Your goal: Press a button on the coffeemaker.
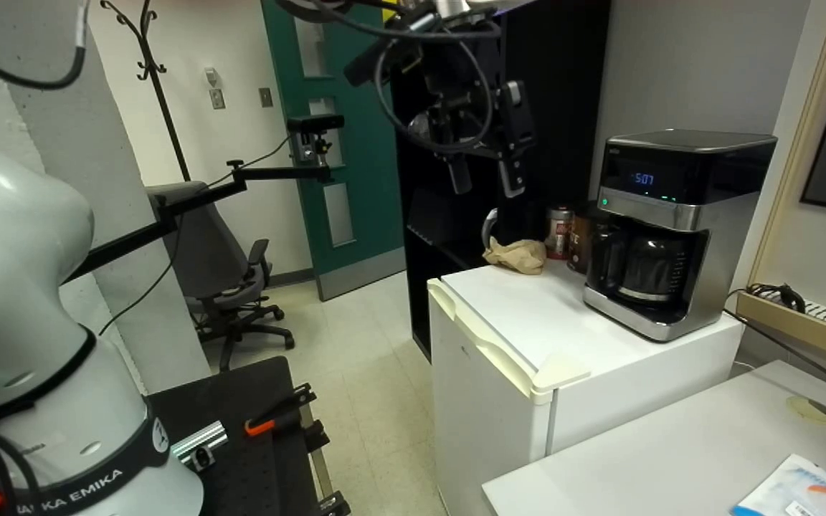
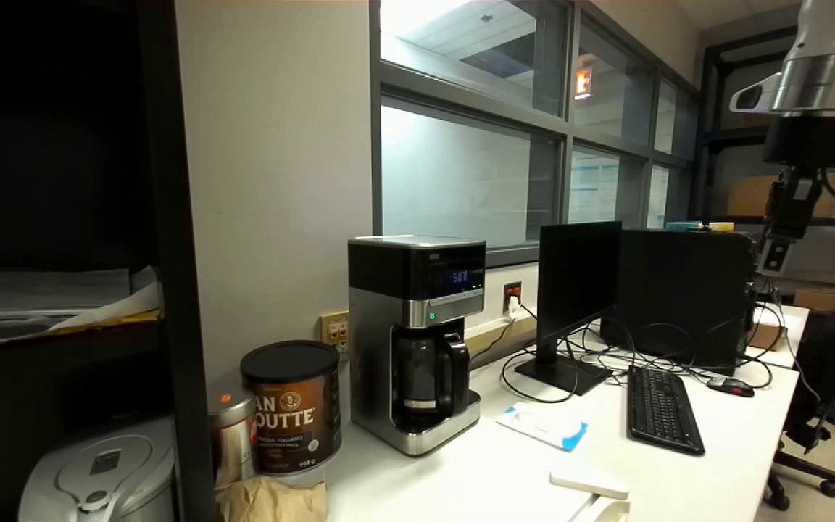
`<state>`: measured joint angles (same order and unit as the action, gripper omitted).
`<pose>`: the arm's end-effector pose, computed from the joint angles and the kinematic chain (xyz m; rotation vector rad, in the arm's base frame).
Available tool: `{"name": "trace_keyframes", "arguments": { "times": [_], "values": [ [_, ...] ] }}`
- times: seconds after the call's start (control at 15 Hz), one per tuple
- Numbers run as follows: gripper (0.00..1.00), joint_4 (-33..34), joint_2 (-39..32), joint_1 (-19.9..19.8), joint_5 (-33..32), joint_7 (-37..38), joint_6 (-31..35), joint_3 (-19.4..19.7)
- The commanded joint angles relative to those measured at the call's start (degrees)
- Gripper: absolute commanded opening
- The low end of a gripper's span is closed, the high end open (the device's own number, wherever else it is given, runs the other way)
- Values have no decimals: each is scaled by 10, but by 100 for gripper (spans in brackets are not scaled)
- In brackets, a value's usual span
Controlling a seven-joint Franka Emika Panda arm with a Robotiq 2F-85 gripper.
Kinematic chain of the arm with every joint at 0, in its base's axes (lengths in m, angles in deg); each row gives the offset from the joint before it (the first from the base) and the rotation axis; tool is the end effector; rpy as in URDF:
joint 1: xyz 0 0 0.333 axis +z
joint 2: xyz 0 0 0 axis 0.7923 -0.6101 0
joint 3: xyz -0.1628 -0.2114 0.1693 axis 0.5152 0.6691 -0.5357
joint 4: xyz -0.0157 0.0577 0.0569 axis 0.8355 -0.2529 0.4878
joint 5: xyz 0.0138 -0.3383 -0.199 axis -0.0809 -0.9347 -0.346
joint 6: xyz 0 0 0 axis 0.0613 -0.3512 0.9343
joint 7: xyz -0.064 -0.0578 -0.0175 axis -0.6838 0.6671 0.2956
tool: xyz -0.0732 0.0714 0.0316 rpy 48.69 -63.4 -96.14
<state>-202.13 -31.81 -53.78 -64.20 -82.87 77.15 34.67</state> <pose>0.4247 -0.0125 0.4754 2.9560 0.1569 0.2511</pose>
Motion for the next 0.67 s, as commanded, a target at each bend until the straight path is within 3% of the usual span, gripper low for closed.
{"name": "trace_keyframes", "arguments": {
  "times": [0.0, 0.4, 0.6],
  "values": [
    [66, 84, -96, -19, -108, 13, 0, -36],
    [21, 211, -233, -17, -331, 36, 26, -42],
    [1, 273, -300, -2, -409, 55, 48, -31]
  ]
}}
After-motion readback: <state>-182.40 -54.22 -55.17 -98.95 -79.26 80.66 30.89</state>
